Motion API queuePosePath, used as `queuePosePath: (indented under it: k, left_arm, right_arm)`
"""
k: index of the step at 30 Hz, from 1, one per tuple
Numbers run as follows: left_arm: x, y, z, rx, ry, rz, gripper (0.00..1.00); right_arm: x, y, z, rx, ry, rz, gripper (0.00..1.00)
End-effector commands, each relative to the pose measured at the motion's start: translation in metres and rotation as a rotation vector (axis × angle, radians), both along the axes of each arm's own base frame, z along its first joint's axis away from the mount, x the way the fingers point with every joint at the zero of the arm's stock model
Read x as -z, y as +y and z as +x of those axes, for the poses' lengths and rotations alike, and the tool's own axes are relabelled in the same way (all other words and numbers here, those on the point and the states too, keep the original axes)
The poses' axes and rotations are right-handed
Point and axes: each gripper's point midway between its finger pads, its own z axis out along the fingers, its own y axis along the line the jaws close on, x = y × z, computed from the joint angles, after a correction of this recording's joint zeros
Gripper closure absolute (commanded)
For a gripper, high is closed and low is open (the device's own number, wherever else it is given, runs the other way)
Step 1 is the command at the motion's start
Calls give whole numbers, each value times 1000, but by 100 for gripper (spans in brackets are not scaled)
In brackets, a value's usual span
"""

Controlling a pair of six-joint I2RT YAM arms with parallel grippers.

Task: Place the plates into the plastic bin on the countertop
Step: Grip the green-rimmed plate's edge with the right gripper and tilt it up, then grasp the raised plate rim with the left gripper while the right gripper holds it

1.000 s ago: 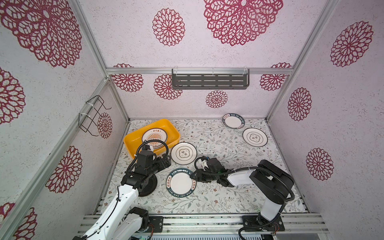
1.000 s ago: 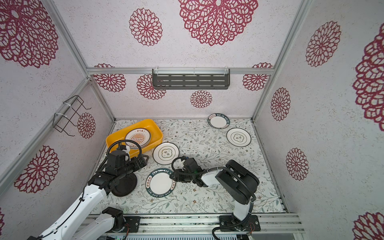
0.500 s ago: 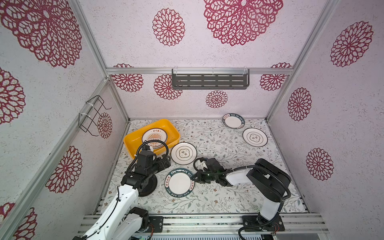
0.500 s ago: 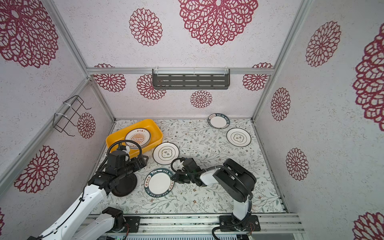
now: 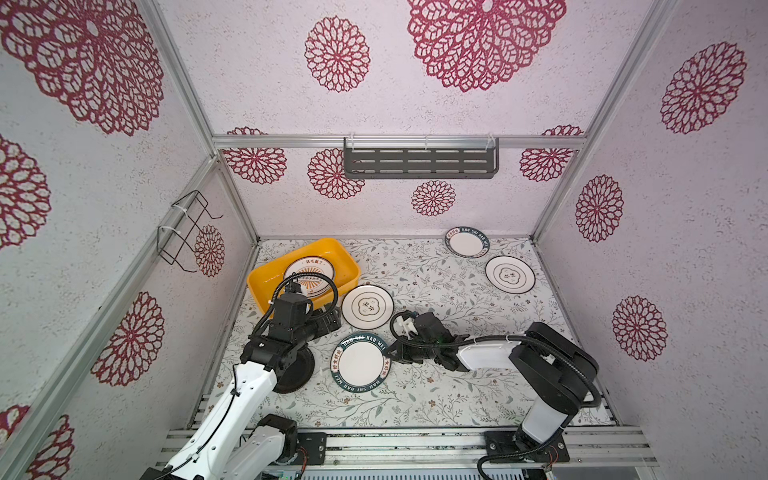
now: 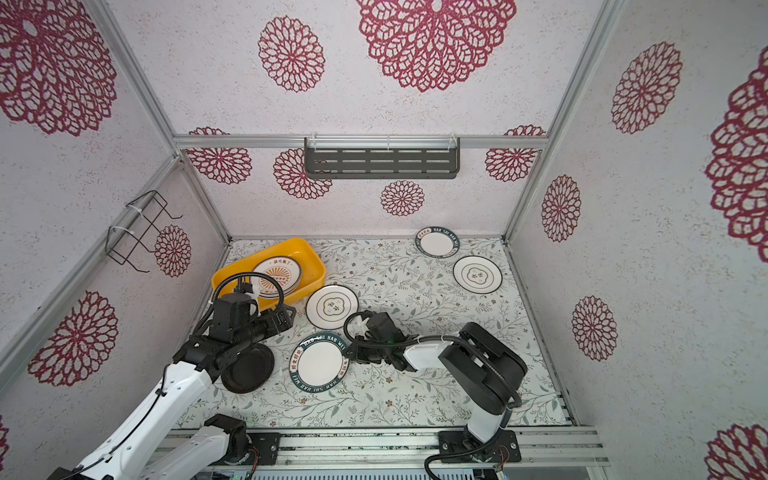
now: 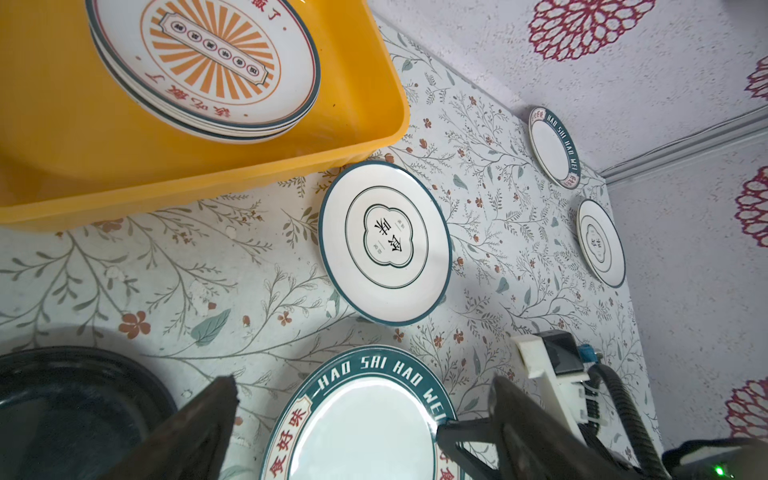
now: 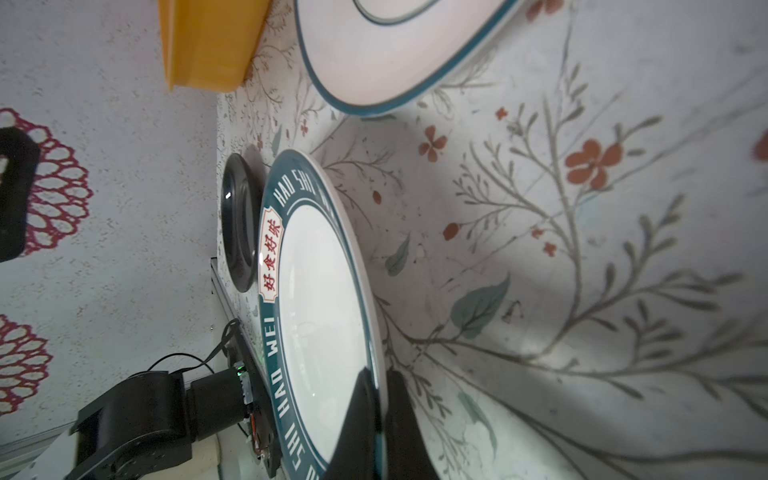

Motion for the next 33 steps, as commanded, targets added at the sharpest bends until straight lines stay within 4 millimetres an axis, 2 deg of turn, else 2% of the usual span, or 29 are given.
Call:
queuePosePath:
  k: [1,10,17,22,25,29,33]
  left_arm:
    - [-14,-7,7,61,-32,21,3]
    - [-47,-44,33,238,-114,-51,3]
    - [-57,-69,59,392,-87,-171,2]
    - [-57,-81,79,456,-75,-192,1]
    - [-56,-89,90,489,-62,-226,8]
    - [-53,-98,103,521,-46,-260,22]
    - [-52,-104,113,536,-36,-283,45]
  right_arm:
    - [-54,-1,17,10,-121,58,100]
    - [-111,-34,52,85,-217,89,100]
    - [-153,-61,85,154,-291,146,100]
    - [-186,-78,109,204,-345,217,100]
    - [-198,-83,119,212,-368,233,100]
    - [-209,-85,128,219,-389,245,100]
    - [-217,-86,135,233,-404,257,100]
